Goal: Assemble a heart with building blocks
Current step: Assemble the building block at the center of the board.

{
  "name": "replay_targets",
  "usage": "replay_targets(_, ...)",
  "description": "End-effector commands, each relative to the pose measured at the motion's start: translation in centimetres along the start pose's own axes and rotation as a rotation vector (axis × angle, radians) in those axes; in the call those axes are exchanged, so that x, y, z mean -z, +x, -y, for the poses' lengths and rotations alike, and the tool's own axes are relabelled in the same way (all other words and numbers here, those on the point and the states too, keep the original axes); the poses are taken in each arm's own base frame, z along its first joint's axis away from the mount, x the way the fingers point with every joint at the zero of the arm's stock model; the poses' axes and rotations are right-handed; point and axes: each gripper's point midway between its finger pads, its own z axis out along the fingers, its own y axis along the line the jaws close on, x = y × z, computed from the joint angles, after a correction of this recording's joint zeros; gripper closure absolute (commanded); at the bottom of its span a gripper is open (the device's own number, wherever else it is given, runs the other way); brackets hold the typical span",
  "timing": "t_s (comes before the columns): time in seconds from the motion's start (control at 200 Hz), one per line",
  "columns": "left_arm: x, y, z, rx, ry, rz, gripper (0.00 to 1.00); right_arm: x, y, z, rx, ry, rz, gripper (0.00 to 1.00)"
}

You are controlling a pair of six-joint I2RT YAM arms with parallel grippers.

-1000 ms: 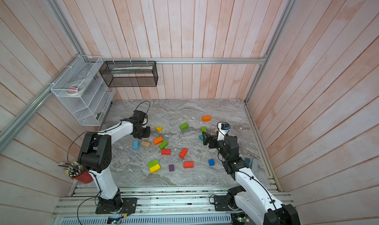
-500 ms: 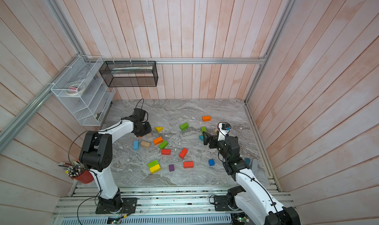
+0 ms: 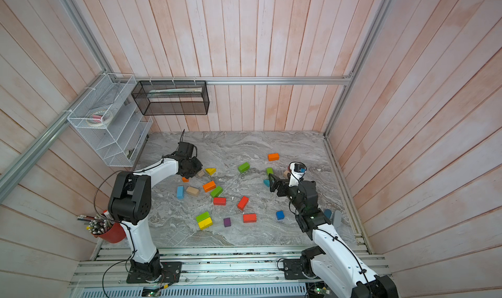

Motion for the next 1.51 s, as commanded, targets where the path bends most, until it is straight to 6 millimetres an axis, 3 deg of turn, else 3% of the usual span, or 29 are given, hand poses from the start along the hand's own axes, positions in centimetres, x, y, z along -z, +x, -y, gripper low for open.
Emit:
replay_targets(0.0,-0.3,-0.6,0.5,0.051,0.017,0.032,0.88,0.1,0.7,0.2,-0.003,0.010,-0.014,0.02)
replay_targets(0.78,-1.5,-0.2,-0.4,0.083,0.003,0.034,0.84,0.0,0.9,0.5,-0.001,0.021,-0.017,0.02)
replay_targets(1.155,-1.7,-0.1,-0.4,0.091,0.013,0.032,0.71,0.0,0.8,0.5,-0.001,0.023,-0.014,0.02)
replay_targets(1.5,-1.8,0.1,-0.4,0.097,0.017,0.029,0.67,0.1,0.8,0.5,-0.002,0.024,-0.014,0.02)
